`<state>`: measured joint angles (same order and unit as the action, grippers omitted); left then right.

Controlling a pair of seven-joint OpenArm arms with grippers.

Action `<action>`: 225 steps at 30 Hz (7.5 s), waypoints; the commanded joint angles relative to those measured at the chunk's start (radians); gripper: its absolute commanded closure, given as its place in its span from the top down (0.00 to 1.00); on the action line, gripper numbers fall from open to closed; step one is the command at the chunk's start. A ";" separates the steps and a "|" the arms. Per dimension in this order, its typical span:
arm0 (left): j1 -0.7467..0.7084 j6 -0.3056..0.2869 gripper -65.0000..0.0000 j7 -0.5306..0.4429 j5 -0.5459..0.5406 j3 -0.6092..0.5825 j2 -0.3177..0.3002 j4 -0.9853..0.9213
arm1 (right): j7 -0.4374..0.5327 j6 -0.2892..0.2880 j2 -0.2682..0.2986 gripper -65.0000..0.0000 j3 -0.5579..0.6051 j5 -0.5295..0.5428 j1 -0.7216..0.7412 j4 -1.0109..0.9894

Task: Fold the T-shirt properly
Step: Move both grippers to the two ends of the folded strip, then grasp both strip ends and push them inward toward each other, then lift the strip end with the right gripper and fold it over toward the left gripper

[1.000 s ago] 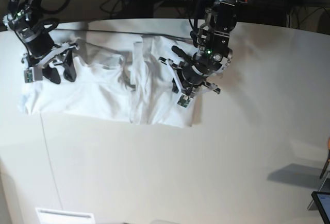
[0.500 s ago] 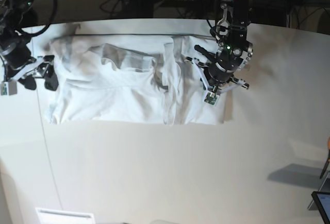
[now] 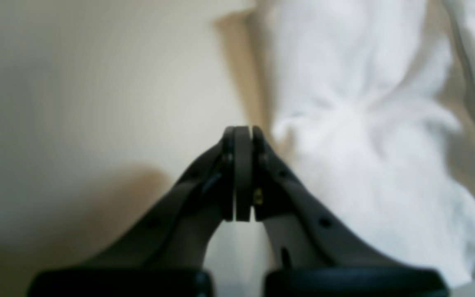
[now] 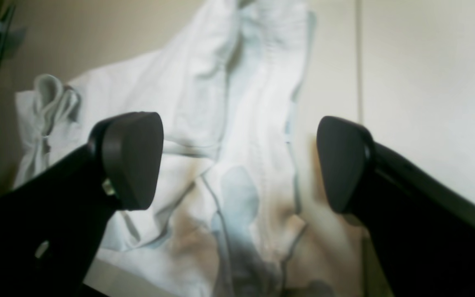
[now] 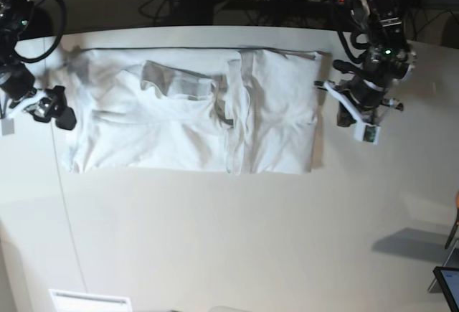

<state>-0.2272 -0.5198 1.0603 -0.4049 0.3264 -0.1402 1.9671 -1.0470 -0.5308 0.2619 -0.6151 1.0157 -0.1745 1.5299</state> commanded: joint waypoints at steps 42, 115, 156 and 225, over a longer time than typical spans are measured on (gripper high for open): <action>0.134 -0.178 0.00 0.041 -0.575 0.003 -0.109 -0.598 | -0.034 -0.009 -0.003 0.85 0.102 0.027 0.022 -0.070; 0.299 -0.178 0.00 0.041 -0.504 -0.260 0.007 -0.682 | 0.188 0.682 0.024 0.00 0.590 -0.476 -0.024 0.481; 0.388 -0.178 0.00 0.039 -0.332 -0.370 0.098 -0.688 | 0.506 0.680 0.104 0.00 0.924 -0.819 0.014 0.487; 0.391 -0.178 0.00 0.041 -0.334 -0.359 0.110 -0.688 | 0.393 0.699 -0.121 0.47 1.259 -1.446 0.002 0.446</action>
<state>0.1463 -0.6968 1.0954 -0.7383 -0.0345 -0.0257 1.2690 -0.6819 0.1585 0.1455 0.6422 -0.4191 -0.1818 1.9518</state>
